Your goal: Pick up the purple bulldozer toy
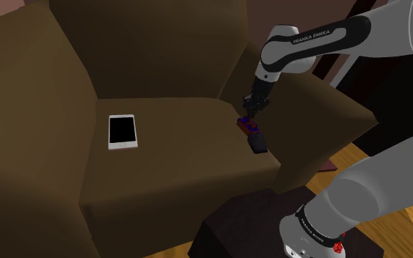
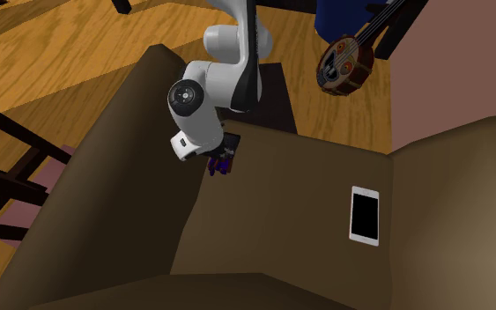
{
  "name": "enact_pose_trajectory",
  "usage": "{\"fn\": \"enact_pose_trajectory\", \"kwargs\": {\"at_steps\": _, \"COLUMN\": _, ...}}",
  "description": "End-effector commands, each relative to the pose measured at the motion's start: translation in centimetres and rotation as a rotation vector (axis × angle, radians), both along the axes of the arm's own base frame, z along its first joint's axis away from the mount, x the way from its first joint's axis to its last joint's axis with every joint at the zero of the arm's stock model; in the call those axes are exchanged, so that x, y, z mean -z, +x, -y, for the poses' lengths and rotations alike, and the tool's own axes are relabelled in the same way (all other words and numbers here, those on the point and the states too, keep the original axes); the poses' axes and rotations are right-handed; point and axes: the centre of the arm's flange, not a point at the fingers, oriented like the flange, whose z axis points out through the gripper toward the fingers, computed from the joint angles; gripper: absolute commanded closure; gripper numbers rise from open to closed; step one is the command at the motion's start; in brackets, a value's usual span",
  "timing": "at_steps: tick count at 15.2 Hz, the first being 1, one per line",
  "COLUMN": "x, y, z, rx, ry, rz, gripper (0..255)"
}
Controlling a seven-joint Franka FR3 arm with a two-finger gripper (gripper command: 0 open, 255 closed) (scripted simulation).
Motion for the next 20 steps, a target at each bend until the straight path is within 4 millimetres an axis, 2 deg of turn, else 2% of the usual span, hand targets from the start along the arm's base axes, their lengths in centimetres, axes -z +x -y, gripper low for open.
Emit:
{"fn": "enact_pose_trajectory", "kwargs": {"at_steps": 1, "x": 0.0, "y": 0.0, "z": 0.0, "rx": 0.000, "ry": 0.000, "rz": 0.000, "gripper": 255}}
{"fn": "enact_pose_trajectory", "kwargs": {"at_steps": 6, "x": 0.0, "y": 0.1, "z": 0.0, "rx": 0.000, "ry": 0.000, "rz": 0.000, "gripper": 255}}
{"fn": "enact_pose_trajectory", "kwargs": {"at_steps": 20, "x": -7.4, "y": 0.1, "z": 0.0, "rx": 0.000, "ry": 0.000, "rz": 0.000, "gripper": 255}}
